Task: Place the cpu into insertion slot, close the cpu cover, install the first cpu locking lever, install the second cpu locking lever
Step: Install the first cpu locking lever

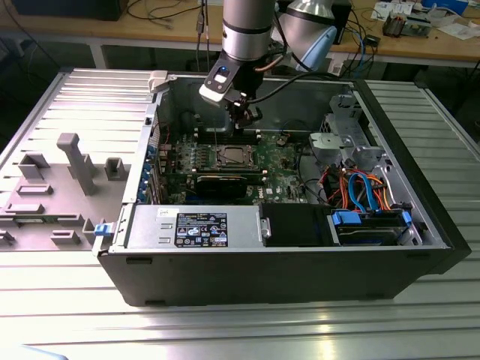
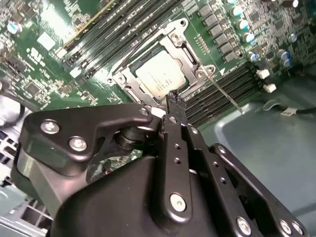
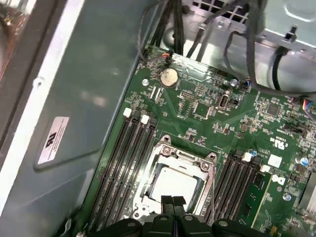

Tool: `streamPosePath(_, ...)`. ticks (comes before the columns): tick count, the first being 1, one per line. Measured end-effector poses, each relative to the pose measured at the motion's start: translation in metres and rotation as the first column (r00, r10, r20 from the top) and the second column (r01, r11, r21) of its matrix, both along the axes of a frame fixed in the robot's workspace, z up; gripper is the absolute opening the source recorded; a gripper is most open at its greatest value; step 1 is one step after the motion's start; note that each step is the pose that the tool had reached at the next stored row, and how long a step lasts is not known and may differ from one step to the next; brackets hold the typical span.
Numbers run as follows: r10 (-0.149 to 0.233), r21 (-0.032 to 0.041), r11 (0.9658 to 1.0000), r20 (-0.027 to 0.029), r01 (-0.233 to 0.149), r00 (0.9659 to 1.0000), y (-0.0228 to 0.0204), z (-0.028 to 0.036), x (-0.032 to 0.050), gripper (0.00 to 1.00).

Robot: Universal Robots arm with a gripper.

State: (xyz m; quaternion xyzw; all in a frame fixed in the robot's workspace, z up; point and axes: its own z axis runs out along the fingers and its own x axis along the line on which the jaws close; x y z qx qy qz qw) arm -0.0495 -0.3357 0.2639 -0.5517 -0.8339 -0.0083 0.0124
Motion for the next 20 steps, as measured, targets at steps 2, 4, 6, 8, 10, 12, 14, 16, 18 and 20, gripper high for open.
streamPosePath(2,0.072,0.0001,0.9974,0.0001,-0.072,0.9974,0.0,-0.0001,0.0,0.11)
streamPosePath(4,0.09,0.0,0.996,0.0,-0.09,0.996,0.0,0.0,0.0,0.11)
streamPosePath(6,0.102,0.0001,0.9947,0.0001,-0.102,0.9947,0.0,-0.0001,0.0,0.11)
streamPosePath(8,0.138,0.0001,0.9904,0.0001,-0.138,0.9904,0.0,-0.0001,0.0,0.11)
streamPosePath(10,0.186,0.0,0.9826,0.0001,-0.186,0.9826,0.0,-0.0001,0.0,0.11)
streamPosePath(12,0.218,-0.0001,0.9759,0.0001,-0.218,0.9759,0.0,-0.0002,0.0,0.11)
streamPosePath(14,0.241,-0.002,0.9704,0.0085,-0.241,0.9704,-0.0001,-0.0004,0.0001,0.11)
streamPosePath(16,0.247,-0.0087,0.9689,0.0357,-0.247,0.9683,-0.0001,-0.0005,-0.0002,0.11)
streamPosePath(18,0.265,-0.0093,0.9642,0.0398,-0.265,0.9634,0.0,-0.0007,-0.0002,0.11)
streamPosePath(20,0.296,-0.0094,0.9552,0.0398,-0.296,0.9544,-0.0001,-0.0007,-0.0003,0.11)
